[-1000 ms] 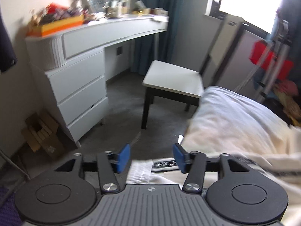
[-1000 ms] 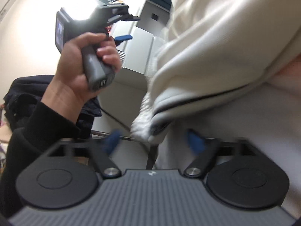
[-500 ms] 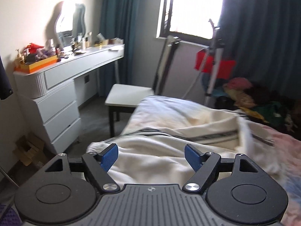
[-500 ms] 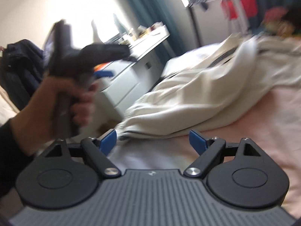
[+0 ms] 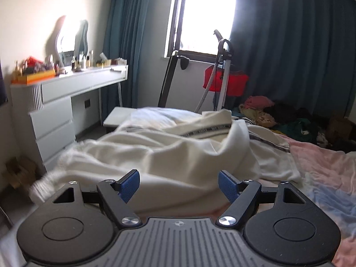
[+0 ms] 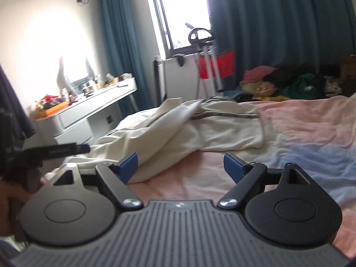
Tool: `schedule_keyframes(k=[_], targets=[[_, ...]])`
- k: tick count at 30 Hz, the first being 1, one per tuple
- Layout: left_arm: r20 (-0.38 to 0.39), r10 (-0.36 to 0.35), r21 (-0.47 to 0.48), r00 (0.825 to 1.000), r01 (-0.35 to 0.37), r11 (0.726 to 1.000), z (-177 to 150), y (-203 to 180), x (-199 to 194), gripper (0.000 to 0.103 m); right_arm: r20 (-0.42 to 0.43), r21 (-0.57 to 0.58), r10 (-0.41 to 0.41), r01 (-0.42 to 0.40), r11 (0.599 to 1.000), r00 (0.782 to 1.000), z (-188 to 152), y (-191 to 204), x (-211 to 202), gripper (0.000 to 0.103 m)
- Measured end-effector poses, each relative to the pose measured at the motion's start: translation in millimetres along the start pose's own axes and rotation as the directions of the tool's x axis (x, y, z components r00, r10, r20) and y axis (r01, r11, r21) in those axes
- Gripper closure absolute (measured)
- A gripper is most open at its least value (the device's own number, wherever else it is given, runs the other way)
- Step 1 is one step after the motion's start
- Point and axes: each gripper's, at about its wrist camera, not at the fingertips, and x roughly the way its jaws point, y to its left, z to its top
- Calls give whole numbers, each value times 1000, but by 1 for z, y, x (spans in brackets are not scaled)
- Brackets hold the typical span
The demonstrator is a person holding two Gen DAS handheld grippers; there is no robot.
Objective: Fold clothes
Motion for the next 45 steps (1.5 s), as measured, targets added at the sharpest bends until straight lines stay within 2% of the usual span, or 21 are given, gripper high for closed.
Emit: schedule_keyframes(k=[4, 7, 10, 14, 17, 20, 23, 26, 28, 31, 33, 36, 38, 41, 45], targets=[[-33, -30, 10, 999, 30, 999, -8, -16, 24, 24, 10, 23, -26, 26, 999, 1000, -10, -9, 10, 17], [-41, -42, 85, 998, 45, 995, -7, -38, 50, 24, 9, 5, -26, 26, 1000, 1000, -9, -13, 13, 17], [-45, -35, 164, 998, 42, 986, -2, -64, 82, 24, -11, 53, -32, 33, 998, 999, -10, -27, 21, 17], [-35, -20, 294, 999, 29, 955, 5, -104, 130, 25, -57, 122, -55, 62, 991, 997, -19, -49, 40, 17], [-10, -15, 380, 1000, 17, 925, 8, -137, 168, 25, -76, 73, -91, 97, 993, 993, -23, -53, 56, 17], [16, 6, 444, 1000, -13, 896, 7, -168, 208, 25, -76, 54, -82, 86, 995, 994, -26, -58, 73, 17], [43, 21, 498, 999, -40, 866, 7, -194, 243, 25, -95, 58, -38, 44, 997, 995, -36, -68, 93, 18], [72, 50, 499, 996, -79, 863, 14, -208, 271, 25, -130, 68, -13, 22, 997, 991, -48, -77, 114, 18], [66, 64, 496, 996, -88, 864, 21, -208, 275, 25, -146, 89, 1, 12, 996, 989, -52, -83, 124, 18], [56, 85, 491, 995, -101, 865, 32, -208, 281, 44, -141, 117, 6, 11, 993, 990, -55, -90, 132, 18], [50, 99, 488, 994, -110, 866, 39, -207, 285, 71, -146, 135, 2, 18, 991, 989, -58, -94, 136, 18], [40, 119, 483, 992, -124, 867, 49, -207, 291, 92, -150, 165, 4, 21, 986, 989, -63, -100, 138, 18], [33, 126, 478, 992, -126, 869, 56, -207, 291, 96, -153, 189, -6, 36, 981, 988, -67, -104, 140, 18], [44, 44, 477, 998, -60, 877, 63, -205, 243, 98, -133, 214, -24, 53, 975, 991, -67, -107, 135, 18], [56, -75, 466, 996, 40, 884, 63, -194, 171, 98, -84, 222, -70, 87, 971, 994, -61, -109, 121, 18]])
